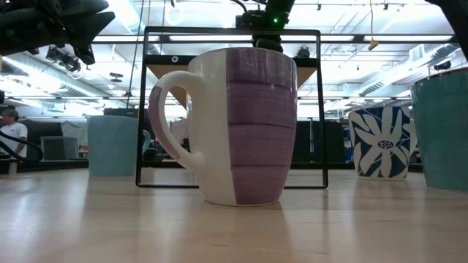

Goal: Place coffee mugs
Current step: Put the green mug on the shelf, then put the blue mug on the shelf

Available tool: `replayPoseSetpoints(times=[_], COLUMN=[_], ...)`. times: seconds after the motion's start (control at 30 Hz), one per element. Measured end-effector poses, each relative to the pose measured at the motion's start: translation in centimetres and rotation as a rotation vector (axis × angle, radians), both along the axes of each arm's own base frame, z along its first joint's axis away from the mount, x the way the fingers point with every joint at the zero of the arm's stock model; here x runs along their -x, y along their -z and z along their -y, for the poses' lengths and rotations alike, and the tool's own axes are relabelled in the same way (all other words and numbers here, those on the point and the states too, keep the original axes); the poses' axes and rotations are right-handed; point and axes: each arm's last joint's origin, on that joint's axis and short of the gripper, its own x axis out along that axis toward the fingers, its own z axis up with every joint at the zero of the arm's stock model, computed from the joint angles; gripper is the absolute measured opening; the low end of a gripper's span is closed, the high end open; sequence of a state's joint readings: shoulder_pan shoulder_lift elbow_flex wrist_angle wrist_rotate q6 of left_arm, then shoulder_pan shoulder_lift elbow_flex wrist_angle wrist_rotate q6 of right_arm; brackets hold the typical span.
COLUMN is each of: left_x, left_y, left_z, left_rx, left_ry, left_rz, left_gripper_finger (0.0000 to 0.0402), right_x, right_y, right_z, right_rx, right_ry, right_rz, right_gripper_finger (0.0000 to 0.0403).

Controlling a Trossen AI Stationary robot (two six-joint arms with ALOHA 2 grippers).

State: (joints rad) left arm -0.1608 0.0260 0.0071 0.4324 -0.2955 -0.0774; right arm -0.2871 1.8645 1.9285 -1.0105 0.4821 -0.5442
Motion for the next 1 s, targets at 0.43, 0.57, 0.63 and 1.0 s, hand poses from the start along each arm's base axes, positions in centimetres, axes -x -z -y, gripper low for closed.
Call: replayPoseSetpoints(times=[0.43, 0.57, 0.63, 1.0], left_x=[0.0, 0.0, 0.0, 0.0], left_y=[0.0, 0.0, 0.1, 0.1], left_z=[0.0, 0.0, 0.0, 0.0], left_rx=[0.022, 0.014, 0.014, 0.012], left_ry=[0.009, 0.006, 0.006, 0.006], left_rz=[0.003, -0.002, -0.005, -0.01], left_gripper_finger=[0.0114, 0.0114, 0.0114, 0.0114], right_x=[0.4, 1.6, 2.3, 7.8], right_y=[-2.0, -3.2, -2.9, 2.5], right_z=[-3.8, -5.7, -6.3, -9.6], right_rx=[0.085, 0.031, -0.034, 0.024], right_ry=[-0.001, 0.008, 0.022, 0.109], right_rz=[0.053, 0.107, 0.115, 0.159], right_gripper_finger=[0.0286, 0.0286, 0.0286, 0.0263])
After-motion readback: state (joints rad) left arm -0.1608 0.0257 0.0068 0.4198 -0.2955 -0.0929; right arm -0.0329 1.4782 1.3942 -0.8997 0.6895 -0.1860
